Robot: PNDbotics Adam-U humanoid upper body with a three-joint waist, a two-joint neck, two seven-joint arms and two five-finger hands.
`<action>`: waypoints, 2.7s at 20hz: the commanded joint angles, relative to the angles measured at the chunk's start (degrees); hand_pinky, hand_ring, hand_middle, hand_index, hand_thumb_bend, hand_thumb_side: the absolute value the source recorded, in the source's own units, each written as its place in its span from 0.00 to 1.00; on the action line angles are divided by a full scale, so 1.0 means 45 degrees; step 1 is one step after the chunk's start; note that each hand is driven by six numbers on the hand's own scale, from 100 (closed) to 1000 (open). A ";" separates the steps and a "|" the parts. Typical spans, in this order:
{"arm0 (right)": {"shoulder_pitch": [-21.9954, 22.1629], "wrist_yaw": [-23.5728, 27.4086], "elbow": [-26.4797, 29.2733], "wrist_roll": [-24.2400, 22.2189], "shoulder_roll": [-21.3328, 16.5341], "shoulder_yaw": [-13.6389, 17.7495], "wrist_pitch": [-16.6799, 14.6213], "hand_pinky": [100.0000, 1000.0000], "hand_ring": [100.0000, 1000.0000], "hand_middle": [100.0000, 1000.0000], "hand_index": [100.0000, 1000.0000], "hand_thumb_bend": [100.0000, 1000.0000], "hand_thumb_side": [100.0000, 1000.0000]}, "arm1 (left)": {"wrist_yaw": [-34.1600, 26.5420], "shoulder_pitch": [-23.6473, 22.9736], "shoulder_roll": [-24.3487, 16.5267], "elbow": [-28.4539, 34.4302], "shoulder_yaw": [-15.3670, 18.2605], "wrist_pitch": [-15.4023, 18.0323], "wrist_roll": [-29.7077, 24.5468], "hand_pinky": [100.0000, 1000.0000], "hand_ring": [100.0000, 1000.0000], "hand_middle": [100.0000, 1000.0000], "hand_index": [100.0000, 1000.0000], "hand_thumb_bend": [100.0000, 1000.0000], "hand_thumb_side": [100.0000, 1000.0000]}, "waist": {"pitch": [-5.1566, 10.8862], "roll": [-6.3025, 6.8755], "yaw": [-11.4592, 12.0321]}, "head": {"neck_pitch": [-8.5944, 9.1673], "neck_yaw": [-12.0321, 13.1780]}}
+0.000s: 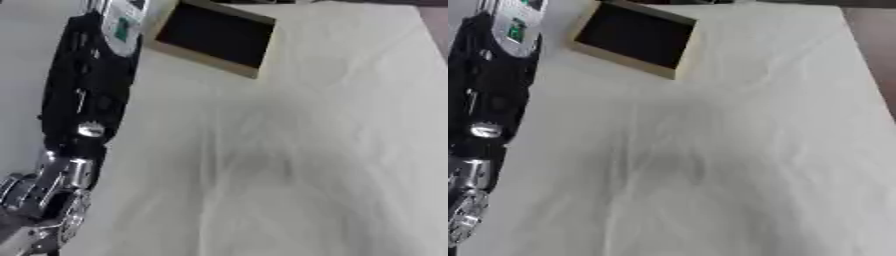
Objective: Pick up objects on the table and place them in the box.
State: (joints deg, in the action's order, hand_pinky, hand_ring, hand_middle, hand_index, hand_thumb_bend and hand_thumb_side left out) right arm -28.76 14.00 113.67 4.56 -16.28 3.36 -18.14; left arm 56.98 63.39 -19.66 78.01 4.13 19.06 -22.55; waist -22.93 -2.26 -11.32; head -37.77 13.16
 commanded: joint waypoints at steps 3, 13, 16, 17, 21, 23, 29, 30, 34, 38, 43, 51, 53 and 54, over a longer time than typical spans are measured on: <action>-0.0156 0.0034 0.0205 0.0049 -0.0334 0.0141 -0.0017 0.77 0.70 0.55 0.74 0.00 0.49 | 0.0657 0.0010 -0.0357 -0.0834 0.0453 -0.0087 -0.0458 0.77 0.71 0.74 0.86 0.00 0.00 | 0.0341 -0.0036 -0.0061 | -0.0022 0.0097; -0.0190 -0.0021 0.0205 0.0064 -0.0277 0.0149 0.0016 0.77 0.70 0.55 0.74 0.00 0.50 | 0.2606 -0.0213 -0.0244 -0.3600 0.0850 0.0154 0.0568 0.77 0.71 0.73 0.85 0.04 0.03 | 0.0202 -0.0009 -0.0045 | 0.0025 -0.0010; -0.0197 -0.0012 0.0205 0.0063 -0.0278 0.0142 0.0009 0.77 0.70 0.55 0.74 0.00 0.50 | 0.3204 -0.0221 -0.0210 -0.4115 0.0876 0.0294 0.0929 0.77 0.72 0.73 0.85 0.05 0.03 | 0.0218 -0.0012 -0.0061 | 0.0076 -0.0021; -0.0194 -0.0009 0.0205 0.0063 -0.0278 0.0142 0.0007 0.77 0.70 0.56 0.74 0.00 0.50 | 0.3386 -0.0219 -0.0197 -0.4249 0.0898 0.0320 0.1035 0.77 0.72 0.74 0.86 0.06 0.02 | 0.0221 -0.0012 -0.0064 | 0.0082 -0.0021; -0.0190 -0.0002 0.0205 0.0054 -0.0262 0.0133 0.0022 0.77 0.70 0.56 0.74 0.00 0.50 | 0.3934 -0.0190 -0.0166 -0.4653 0.0993 0.0339 0.1409 0.78 0.75 0.77 0.92 0.10 0.00 | 0.0216 -0.0001 -0.0070 | 0.0123 -0.0011; -0.0195 0.0001 0.0205 0.0042 -0.0249 0.0123 0.0031 0.77 0.70 0.56 0.74 0.00 0.50 | 0.4173 -0.0160 -0.0169 -0.4745 0.1040 0.0255 0.1601 0.81 0.78 0.80 0.94 0.10 0.21 | 0.0202 0.0005 -0.0082 | 0.0152 0.0004; -0.0189 -0.0002 0.0205 -0.0009 -0.0229 0.0085 0.0075 0.77 0.70 0.56 0.74 0.00 0.50 | 0.5001 -0.0152 -0.0196 -0.4718 0.1094 -0.0181 0.2448 0.90 0.88 0.87 0.98 0.28 0.58 | 0.0196 0.0038 -0.0084 | 0.0180 -0.0018; -0.0190 0.0000 0.0205 -0.0016 -0.0231 0.0081 0.0077 0.77 0.70 0.56 0.74 0.00 0.50 | 0.5097 -0.0154 -0.0188 -0.4719 0.1090 -0.0211 0.2575 0.91 0.90 0.87 0.99 0.30 0.57 | 0.0201 0.0038 -0.0082 | 0.0183 -0.0014; -0.0189 0.0017 0.0205 -0.0033 -0.0242 0.0065 0.0074 0.77 0.70 0.56 0.74 0.00 0.50 | 0.5156 -0.0135 -0.0161 -0.4648 0.1069 -0.0185 0.2905 0.90 0.89 0.87 0.98 0.27 0.52 | 0.0218 0.0024 -0.0073 | 0.0181 0.0005; -0.0184 0.0030 0.0205 -0.0045 -0.0258 0.0054 0.0074 0.77 0.71 0.56 0.74 0.00 0.50 | 0.4931 -0.0133 -0.0162 -0.4469 0.1050 -0.0126 0.2976 0.89 0.88 0.86 0.97 0.23 0.45 | 0.0237 0.0025 -0.0040 | 0.0150 -0.0009; -0.0133 0.0008 0.0205 -0.0058 -0.0309 0.0047 0.0088 0.77 0.71 0.56 0.74 0.00 0.50 | 0.4173 -0.0002 -0.0193 -0.3351 0.0968 0.0012 0.3166 0.88 0.85 0.85 0.96 0.14 0.29 | 0.0289 0.0072 0.0013 | 0.0042 -0.0064; 0.0067 -0.0108 0.0205 0.0206 -0.0776 0.0276 -0.0027 0.76 0.70 0.56 0.74 0.00 0.48 | 0.2566 -0.0014 -0.0446 -0.0743 0.0775 0.0420 0.4055 0.83 0.77 0.82 0.86 0.00 0.26 | 0.0545 0.0314 0.0355 | -0.0579 -0.0669; 0.0163 -0.0186 0.0205 0.0333 -0.0989 0.0383 -0.0097 0.76 0.70 0.56 0.74 0.00 0.48 | 0.2140 -0.0220 -0.0678 -0.0050 0.0716 0.0336 0.4459 0.81 0.75 0.82 0.86 0.00 0.37 | 0.0615 0.0407 0.0500 | -0.0726 -0.0941; 0.0207 -0.0227 0.0205 0.0396 -0.1088 0.0433 -0.0130 0.76 0.70 0.56 0.74 0.00 0.47 | 0.1942 -0.0360 -0.0804 0.0272 0.0669 0.0274 0.4648 0.80 0.74 0.81 0.85 0.00 0.43 | 0.0642 0.0451 0.0568 | -0.0772 -0.1076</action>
State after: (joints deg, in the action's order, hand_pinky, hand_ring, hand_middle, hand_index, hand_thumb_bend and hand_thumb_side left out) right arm -27.43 13.37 113.67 5.82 -19.18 4.57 -18.61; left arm 66.99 60.92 -21.27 76.48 7.29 20.49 -2.79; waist -21.53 -0.06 -8.57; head -40.73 9.04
